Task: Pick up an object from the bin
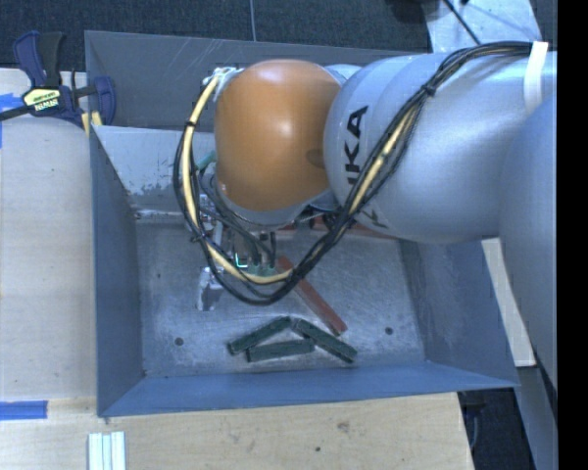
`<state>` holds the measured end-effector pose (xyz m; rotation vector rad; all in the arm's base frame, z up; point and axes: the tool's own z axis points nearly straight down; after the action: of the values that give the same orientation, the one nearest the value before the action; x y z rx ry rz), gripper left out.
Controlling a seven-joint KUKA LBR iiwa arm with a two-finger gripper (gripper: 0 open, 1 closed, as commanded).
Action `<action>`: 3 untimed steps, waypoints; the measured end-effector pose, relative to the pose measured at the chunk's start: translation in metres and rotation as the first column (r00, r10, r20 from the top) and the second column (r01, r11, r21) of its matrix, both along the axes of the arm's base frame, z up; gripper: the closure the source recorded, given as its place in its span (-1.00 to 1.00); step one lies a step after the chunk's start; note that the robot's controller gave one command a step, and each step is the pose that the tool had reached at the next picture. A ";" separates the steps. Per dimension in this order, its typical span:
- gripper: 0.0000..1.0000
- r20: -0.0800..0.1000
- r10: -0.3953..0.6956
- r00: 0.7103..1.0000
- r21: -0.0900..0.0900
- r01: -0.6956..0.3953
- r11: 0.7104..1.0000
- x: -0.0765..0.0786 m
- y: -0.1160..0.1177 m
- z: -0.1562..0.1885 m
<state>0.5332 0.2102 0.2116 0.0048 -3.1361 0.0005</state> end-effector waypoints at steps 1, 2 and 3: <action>-1.00 0.008 -0.003 1.000 0.002 0.003 1.000 0.002 -0.001 0.004; -1.00 0.013 0.146 0.989 0.004 -0.146 0.989 0.005 -0.017 -0.011; -1.00 0.011 0.353 0.935 -0.001 -0.353 0.936 0.003 -0.049 -0.066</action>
Offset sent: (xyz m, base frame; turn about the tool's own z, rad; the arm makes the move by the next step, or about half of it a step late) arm 0.0170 -0.0868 -0.0651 -0.5201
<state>0.5360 0.1611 0.1458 0.5698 -3.0947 0.0007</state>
